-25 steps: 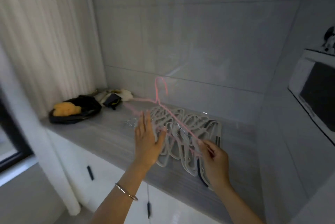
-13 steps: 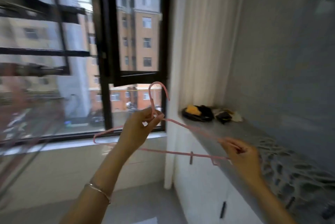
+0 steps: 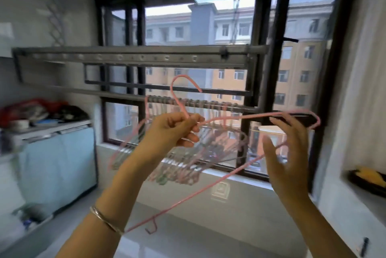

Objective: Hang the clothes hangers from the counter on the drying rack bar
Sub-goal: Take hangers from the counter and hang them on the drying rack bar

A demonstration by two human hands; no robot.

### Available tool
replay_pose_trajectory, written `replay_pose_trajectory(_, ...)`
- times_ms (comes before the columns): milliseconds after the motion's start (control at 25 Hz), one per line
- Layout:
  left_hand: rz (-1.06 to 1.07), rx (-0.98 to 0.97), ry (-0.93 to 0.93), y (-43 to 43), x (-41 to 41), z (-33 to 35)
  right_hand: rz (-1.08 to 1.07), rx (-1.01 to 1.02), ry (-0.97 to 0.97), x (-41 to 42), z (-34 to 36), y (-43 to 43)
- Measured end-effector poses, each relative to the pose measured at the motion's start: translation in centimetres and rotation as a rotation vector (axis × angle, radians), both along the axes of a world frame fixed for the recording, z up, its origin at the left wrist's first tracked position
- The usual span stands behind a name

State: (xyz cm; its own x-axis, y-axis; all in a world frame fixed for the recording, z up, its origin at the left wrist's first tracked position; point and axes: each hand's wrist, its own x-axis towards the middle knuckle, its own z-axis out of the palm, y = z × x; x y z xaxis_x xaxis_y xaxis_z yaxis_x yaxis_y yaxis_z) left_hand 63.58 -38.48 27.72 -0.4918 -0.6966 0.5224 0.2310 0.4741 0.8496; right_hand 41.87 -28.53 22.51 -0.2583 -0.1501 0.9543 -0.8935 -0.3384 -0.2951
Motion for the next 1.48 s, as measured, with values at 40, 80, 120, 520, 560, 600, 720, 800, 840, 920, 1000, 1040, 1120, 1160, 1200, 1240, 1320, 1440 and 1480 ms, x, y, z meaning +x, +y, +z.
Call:
replay_pose_trajectory(40,0.028,0.02,0.012,-0.9,2.4,0.1,0.066,0.013,-0.021,2.8,0.4,-1.5)
replay_pose_trajectory(80,0.054,0.035,0.017,-2.0,4.8,0.1,0.109,0.025,-0.032,5.5,0.5,-3.2)
replay_pose_trajectory(120,0.072,0.046,0.016,-3.1,7.0,0.0,0.15,0.053,-0.04,8.1,0.5,-4.7)
replay_pose_trajectory(520,0.179,0.096,-0.072,-12.0,24.2,-1.7,0.86,0.654,-0.811,29.4,2.7,-19.1)
replay_pose_trajectory(560,0.188,0.114,-0.065,-13.0,24.9,-1.7,0.939,0.68,-0.892,30.2,3.1,-20.6)
replay_pose_trajectory(600,0.195,0.133,-0.059,-13.9,25.4,-1.7,1.01,0.7,-0.968,30.8,3.4,-22.1)
replay_pose_trajectory(720,0.152,0.195,-0.066,-16.2,26.6,-1.5,1.132,0.755,-1.101,31.9,4.4,-26.4)
replay_pose_trajectory(800,0.085,0.206,-0.122,-17.7,27.1,-1.6,1.16,0.8,-1.129,32.1,4.9,-29.7)
replay_pose_trajectory(840,0.065,0.206,-0.156,-18.5,27.3,-1.6,1.164,0.815,-1.146,32.0,5.1,-31.2)
replay_pose_trajectory(920,0.044,0.197,-0.205,-20.3,27.3,-1.9,1.181,0.811,-1.187,30.9,5.1,-34.1)
replay_pose_trajectory(1000,0.044,0.191,-0.257,-22.8,26.8,-2.4,1.156,0.808,-1.183,29.2,5.0,-36.4)
replay_pose_trajectory(1040,0.051,0.196,-0.281,-24.0,26.2,-2.7,1.104,0.832,-1.114,28.1,4.9,-37.3)
replay_pose_trajectory(1120,0.08,0.213,-0.269,-26.2,24.4,-3.4,0.907,0.939,-0.875,26.4,4.9,-38.4)
replay_pose_trajectory(1160,0.098,0.218,-0.239,-27.3,23.2,-3.6,0.809,0.973,-0.759,25.8,4.9,-38.8)
replay_pose_trajectory(1200,0.116,0.216,-0.212,-28.4,22.0,-3.8,0.714,0.981,-0.658,25.1,4.9,-39.2)
replay_pose_trajectory(1240,0.128,0.206,-0.194,-29.5,20.7,-3.9,0.619,0.943,-0.561,24.4,4.9,-39.4)
replay_pose_trajectory(1320,0.119,0.185,-0.16,-31.6,18.1,-4.0,0.397,0.703,-0.346,22.6,4.7,-39.9)
replay_pose_trajectory(1440,0.058,0.176,-0.106,-35.0,14.2,-4.6,0.028,0.389,0.007,18.7,4.5,-40.5)
replay_pose_trajectory(1480,0.049,0.17,-0.099,-36.0,13.1,-4.8,-0.088,0.401,0.08,17.4,4.6,-40.9)
